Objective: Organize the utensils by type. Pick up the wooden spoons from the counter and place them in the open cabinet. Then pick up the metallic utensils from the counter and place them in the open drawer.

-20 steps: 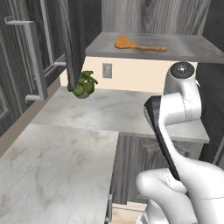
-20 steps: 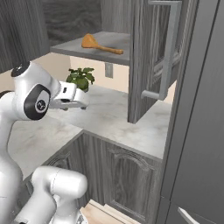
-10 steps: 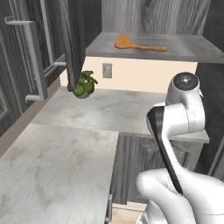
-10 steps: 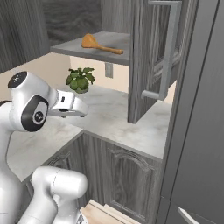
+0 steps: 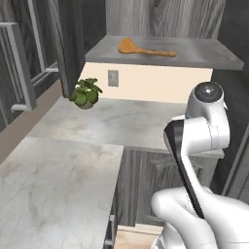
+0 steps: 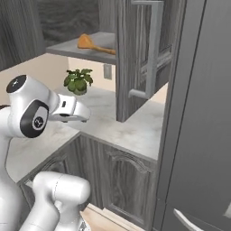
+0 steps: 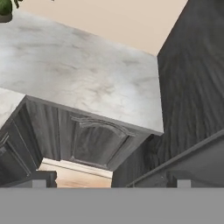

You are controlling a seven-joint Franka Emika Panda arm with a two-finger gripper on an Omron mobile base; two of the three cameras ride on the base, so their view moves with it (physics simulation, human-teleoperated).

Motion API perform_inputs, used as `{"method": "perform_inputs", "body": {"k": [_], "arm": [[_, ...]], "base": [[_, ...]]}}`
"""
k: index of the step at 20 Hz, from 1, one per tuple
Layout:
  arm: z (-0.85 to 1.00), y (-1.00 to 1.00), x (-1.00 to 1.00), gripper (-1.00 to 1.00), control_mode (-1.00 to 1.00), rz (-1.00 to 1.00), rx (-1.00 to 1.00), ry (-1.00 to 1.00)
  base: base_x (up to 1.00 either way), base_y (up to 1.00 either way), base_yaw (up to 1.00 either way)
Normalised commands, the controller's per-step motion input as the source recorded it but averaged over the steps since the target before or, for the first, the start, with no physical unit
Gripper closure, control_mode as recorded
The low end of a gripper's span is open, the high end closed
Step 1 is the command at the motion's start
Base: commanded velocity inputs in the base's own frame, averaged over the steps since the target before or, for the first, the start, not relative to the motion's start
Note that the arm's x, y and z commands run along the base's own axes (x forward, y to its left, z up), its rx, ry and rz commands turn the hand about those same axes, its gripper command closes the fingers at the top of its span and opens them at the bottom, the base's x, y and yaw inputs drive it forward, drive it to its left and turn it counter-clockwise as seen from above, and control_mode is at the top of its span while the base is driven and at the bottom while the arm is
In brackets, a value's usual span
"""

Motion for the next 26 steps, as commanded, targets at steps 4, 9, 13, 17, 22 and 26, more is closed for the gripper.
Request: {"method": "perform_inputs", "body": {"k": [4,9,13,17,22,26], "arm": [[0.0,0.0,0.0,-1.0,1.0,0.0,0.0,0.0],[0.0,0.0,0.0,-1.0,1.0,0.0,0.0,0.0],[0.0,0.0,0.0,-1.0,1.0,0.0,0.0,0.0],[0.0,0.0,0.0,-1.0,1.0,0.0,0.0,0.0],[0.0,0.0,0.0,-1.0,1.0,0.0,0.0,0.0],[0.0,0.0,0.0,-1.0,1.0,0.0,0.0,0.0]], "base": [[-0.73,-0.08,0.18],[-0.95,-0.04,0.18],[-1.0,-0.13,0.23],[-0.96,-0.11,0.42],[-0.75,-0.08,0.85],[-0.55,-0.03,1.0]]}}
